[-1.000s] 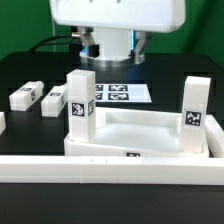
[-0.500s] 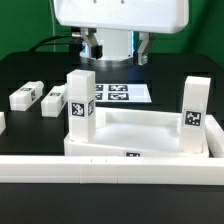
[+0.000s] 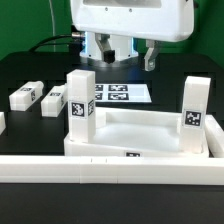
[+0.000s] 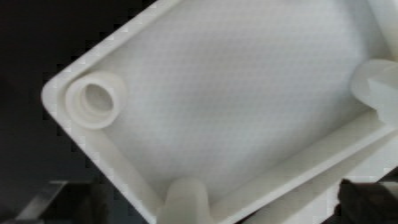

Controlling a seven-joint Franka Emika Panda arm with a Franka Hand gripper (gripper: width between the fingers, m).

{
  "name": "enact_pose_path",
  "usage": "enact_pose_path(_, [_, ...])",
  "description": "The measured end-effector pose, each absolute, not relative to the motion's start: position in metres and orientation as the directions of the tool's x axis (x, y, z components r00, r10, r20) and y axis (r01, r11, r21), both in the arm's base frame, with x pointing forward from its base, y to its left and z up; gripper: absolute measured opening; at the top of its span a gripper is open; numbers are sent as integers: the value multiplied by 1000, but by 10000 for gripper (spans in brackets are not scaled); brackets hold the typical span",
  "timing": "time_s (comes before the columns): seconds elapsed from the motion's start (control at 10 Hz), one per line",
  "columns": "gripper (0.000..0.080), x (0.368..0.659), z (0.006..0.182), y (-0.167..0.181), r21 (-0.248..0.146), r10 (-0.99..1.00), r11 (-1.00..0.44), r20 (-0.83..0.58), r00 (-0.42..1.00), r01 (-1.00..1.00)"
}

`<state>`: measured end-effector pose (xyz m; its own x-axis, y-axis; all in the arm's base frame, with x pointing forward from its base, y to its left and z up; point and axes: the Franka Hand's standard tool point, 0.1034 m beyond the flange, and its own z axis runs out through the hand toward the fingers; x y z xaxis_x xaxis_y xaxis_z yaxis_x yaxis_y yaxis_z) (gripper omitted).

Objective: Assemble desk

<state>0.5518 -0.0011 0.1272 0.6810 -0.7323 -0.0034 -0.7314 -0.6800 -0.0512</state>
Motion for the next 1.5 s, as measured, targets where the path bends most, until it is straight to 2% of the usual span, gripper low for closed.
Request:
enact_pose_path(0.1, [649,552,127,-1,-50,-746,-665,-5,666,-745])
enact_pose_path(0.4, [649,546,116,6,-50,-937,-345,-35,347,-937])
enact_pose_path(0.8, [649,547,115,15,-52,-981,-178,-63,182,-983])
enact_pose_path(1.1, [649,538,107,22,-26,-993,69,-103,-66,-997])
enact_pose_path(1.5, [649,520,79,25,13,-995,46,-83,-47,-999])
